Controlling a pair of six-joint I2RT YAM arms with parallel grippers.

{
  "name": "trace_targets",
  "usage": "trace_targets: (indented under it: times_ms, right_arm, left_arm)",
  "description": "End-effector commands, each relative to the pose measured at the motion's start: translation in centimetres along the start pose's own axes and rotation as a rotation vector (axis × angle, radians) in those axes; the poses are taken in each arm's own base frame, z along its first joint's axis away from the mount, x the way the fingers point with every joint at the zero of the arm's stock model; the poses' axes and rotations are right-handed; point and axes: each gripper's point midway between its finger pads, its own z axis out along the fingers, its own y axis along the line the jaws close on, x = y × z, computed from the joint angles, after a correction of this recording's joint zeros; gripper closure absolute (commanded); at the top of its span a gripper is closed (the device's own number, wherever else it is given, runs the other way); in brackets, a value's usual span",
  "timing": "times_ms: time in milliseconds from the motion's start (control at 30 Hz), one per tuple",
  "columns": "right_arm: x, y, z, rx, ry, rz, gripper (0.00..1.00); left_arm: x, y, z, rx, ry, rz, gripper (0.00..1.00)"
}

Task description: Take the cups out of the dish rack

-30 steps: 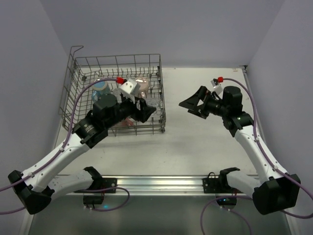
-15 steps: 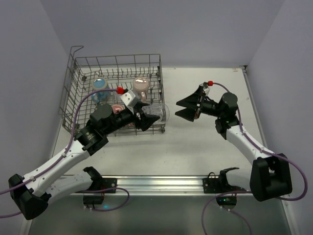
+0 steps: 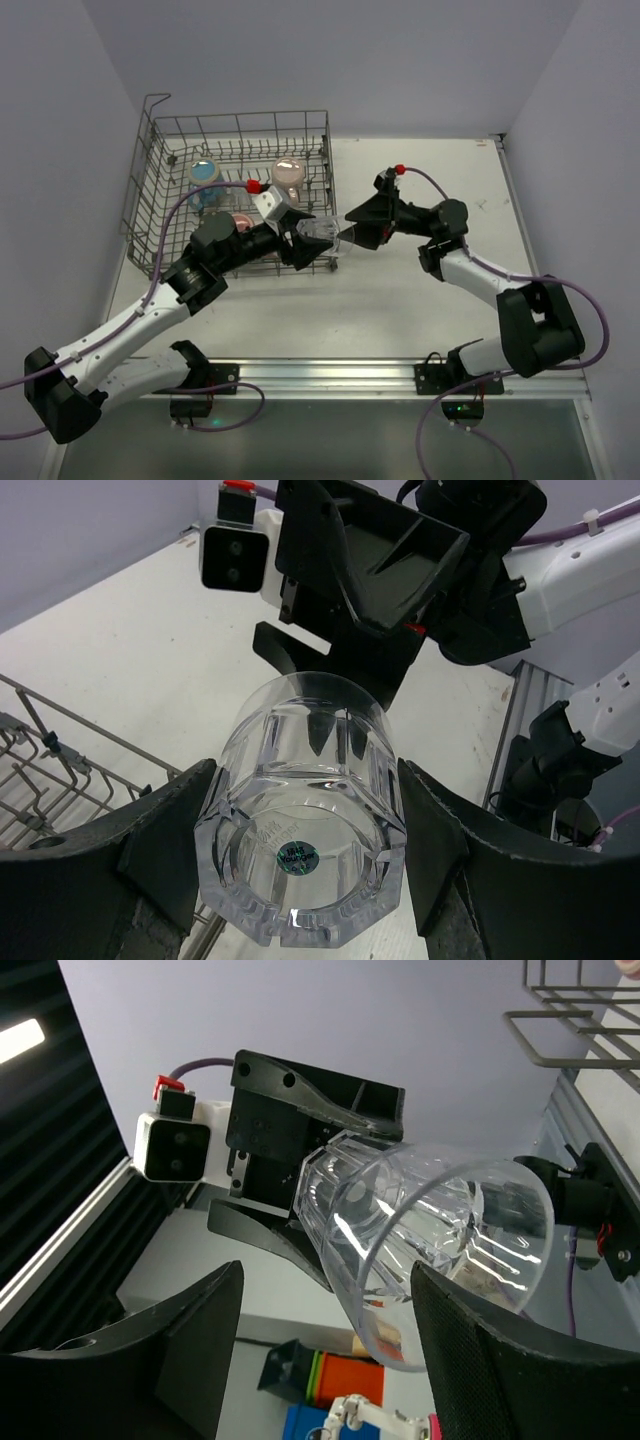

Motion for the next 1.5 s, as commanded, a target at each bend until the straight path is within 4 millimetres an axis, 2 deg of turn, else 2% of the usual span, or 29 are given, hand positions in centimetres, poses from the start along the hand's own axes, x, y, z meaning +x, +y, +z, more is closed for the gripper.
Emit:
trace_targets:
  times_ms: [0, 133, 300, 367, 433, 467, 500, 533, 567, 600, 667, 700, 733, 767, 833, 867, 933, 967, 1033, 1067, 1133, 1167, 1233, 1300, 1333, 1367, 1400, 1433, 1467]
  right_arm:
    - [1.1, 2.7, 0.6, -0.083, 0.057, -0.069, 0.31]
    - [1.5, 3.4, 0.7, -0.126, 0.088, -0.080, 0.42]
    - [1.4, 3.2, 0.9, -0.137, 0.100, -0.066, 0.52]
    - [1.7, 3.3, 1.0, -0.147, 0.116, -0.077, 0.60]
    - [1.8, 3.5, 1.0, -0.163, 0.128, -0.087, 0.72]
    - [1.9, 3.5, 1.0, -0.167, 0.132, -0.080, 0.91]
    - [1.8, 3.4, 1.0, -0.169, 0.136, -0.078, 1.00]
    - [2.1, 3.6, 0.9, -0.180, 0.144, -0.094, 1.00]
    - [2.1, 3.6, 0.8, -0.182, 0.144, -0.092, 1.00]
    - [2.2, 3.5, 0.8, -0.181, 0.144, -0.094, 1.00]
    - [2.3, 3.3, 0.8, -0.177, 0.148, -0.106, 1.00]
    - [2.3, 3.2, 0.7, -0.175, 0.145, -0.106, 1.00]
    - [2.3, 3.1, 0.7, -0.174, 0.146, -0.109, 1.00]
    - [2.3, 2.9, 0.7, -0.170, 0.149, -0.115, 1.00]
    - [2.2, 2.6, 0.6, -0.163, 0.143, -0.118, 1.00]
    - [2.1, 2.3, 0.5, -0.156, 0.142, -0.133, 1.00]
    - [1.5, 1.7, 0.1, -0.132, 0.118, -0.124, 1.00]
    - [1.5, 1.6, 0.0, -0.127, 0.111, -0.150, 1.00]
    - [0.6, 1.0, -0.7, -0.098, 0.073, -0.139, 1.00]
    - [0.6, 1.0, -1.0, -0.093, 0.061, -0.171, 1.00]
    - [-0.5, 0.2, -1.8, -0.049, 0.018, -0.147, 1.00]
    - [-0.5, 0.2, -2.1, -0.040, 0.006, -0.196, 1.00]
    - [-1.8, -0.6, -3.0, 0.013, -0.043, -0.168, 1.00]
    - [-2.4, -0.5, -3.6, 0.046, -0.074, -0.254, 1.00]
    - [-3.5, -1.5, -4.3, 0.103, -0.118, -0.180, 1.00]
    - [-4.2, -2.1, -4.7, 0.139, -0.135, -0.262, 1.00]
    - [-4.8, -1.1, -4.8, 0.168, -0.156, -0.313, 1.00]
    - [-5.5, -2.8, -5.8, 0.259, -0.204, -0.195, 1.00]
    - [-7.0, -3.5, -6.5, 0.333, -0.264, -0.318, 1.00]
  left_arm:
    - [-2.3, -1.0, 0.3, 0.054, -0.086, 0.020, 1.00]
    - [-1.9, -1.2, 0.5, 0.074, -0.074, 0.012, 1.00]
    - [-1.7, -1.9, 0.5, 0.112, -0.074, 0.002, 1.00]
    - [-1.6, -2.0, 0.6, 0.121, -0.069, -0.005, 1.00]
    - [-1.5, -2.1, 0.7, 0.127, -0.067, -0.008, 1.00]
    - [-1.4, -2.2, 0.7, 0.136, -0.065, -0.009, 1.00]
    - [-1.4, -2.3, 0.7, 0.144, -0.066, -0.007, 1.00]
    - [-1.4, -2.3, 0.7, 0.147, -0.062, -0.010, 0.99]
    - [-1.2, -2.3, 0.8, 0.146, -0.057, -0.012, 0.93]
    - [-1.2, -2.3, 0.8, 0.147, -0.057, -0.012, 0.73]
    - [-1.1, -2.4, 0.7, 0.151, -0.053, -0.013, 0.46]
    - [-1.0, -2.3, 0.7, 0.148, -0.052, -0.012, 0.26]
    - [-1.2, -2.4, 0.6, 0.147, -0.058, -0.010, 0.17]
    - [-1.3, -2.3, 0.5, 0.137, -0.063, -0.008, 0.00]
    - [-1.9, -2.2, 0.1, 0.123, -0.078, 0.004, 0.00]
    - [-2.1, -1.6, 0.0, 0.080, -0.077, 0.002, 0.00]
    - [-3.5, -1.0, -0.6, 0.023, -0.104, 0.011, 0.00]
    - [-3.5, 0.5, -0.8, -0.066, -0.100, -0.003, 0.00]
    - [-5.1, 1.5, -1.6, -0.148, -0.132, -0.004, 0.00]
    - [-5.1, 2.8, -2.0, -0.230, -0.125, -0.016, 0.00]
    - [-5.4, 3.6, -2.5, -0.287, -0.126, -0.024, 0.00]
    - [-5.6, 4.4, -2.8, -0.340, -0.122, -0.035, 0.00]
    - [-4.7, 5.9, -3.1, -0.430, -0.085, -0.067, 0.00]
    - [-3.9, 7.5, -3.3, -0.523, -0.041, -0.079, 0.00]
    - [-3.5, 7.8, -3.2, -0.542, -0.027, -0.083, 0.00]
    - [-2.8, 8.5, -3.4, -0.583, 0.002, -0.089, 0.00]
    - [-2.4, 9.0, -3.2, -0.605, 0.023, -0.094, 0.00]
    - [-2.1, 9.3, -3.1, -0.623, 0.035, -0.109, 0.00]
    - [-1.5, 9.7, -3.3, -0.654, 0.060, -0.112, 0.00]
